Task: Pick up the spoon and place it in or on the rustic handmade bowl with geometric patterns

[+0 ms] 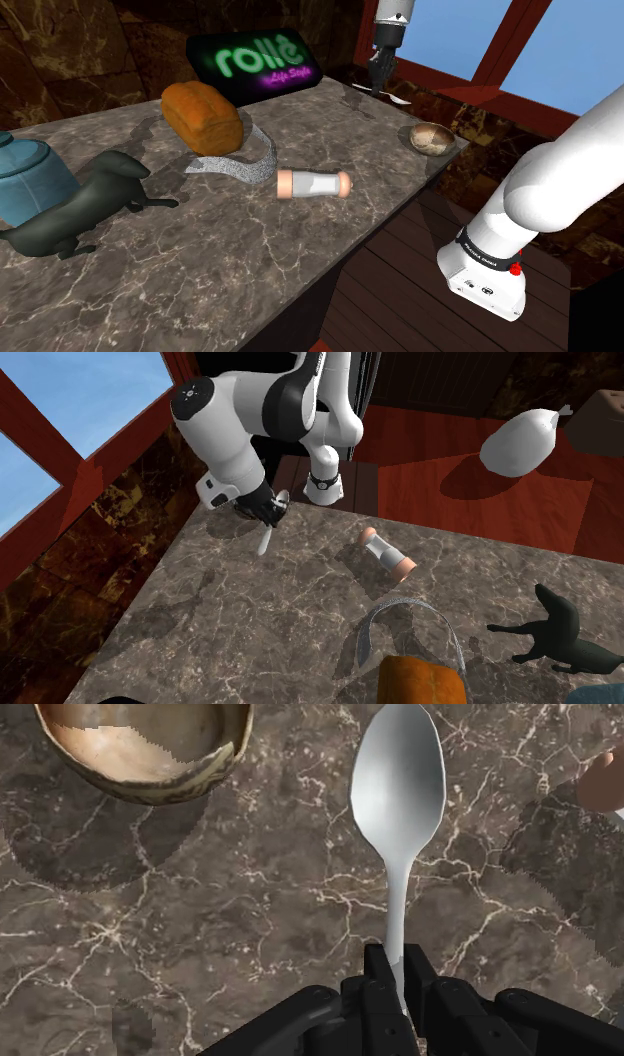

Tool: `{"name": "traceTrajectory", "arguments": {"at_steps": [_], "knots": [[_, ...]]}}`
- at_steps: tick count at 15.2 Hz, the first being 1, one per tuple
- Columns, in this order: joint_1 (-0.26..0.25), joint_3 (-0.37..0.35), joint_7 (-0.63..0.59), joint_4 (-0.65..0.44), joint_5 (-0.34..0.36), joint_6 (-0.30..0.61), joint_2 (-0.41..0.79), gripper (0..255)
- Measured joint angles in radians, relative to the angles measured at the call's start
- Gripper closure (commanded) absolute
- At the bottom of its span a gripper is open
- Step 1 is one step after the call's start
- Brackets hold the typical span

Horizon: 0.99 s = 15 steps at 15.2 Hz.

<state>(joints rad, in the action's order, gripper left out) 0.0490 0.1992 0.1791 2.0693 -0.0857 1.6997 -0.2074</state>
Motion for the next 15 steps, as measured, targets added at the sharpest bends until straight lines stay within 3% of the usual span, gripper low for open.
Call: {"name": "traceTrajectory", "arguments": {"at_steps": [15], "knots": [[0.158,0.186,0.268,0.182,0.177,-0.064,-0.24,255]]}}
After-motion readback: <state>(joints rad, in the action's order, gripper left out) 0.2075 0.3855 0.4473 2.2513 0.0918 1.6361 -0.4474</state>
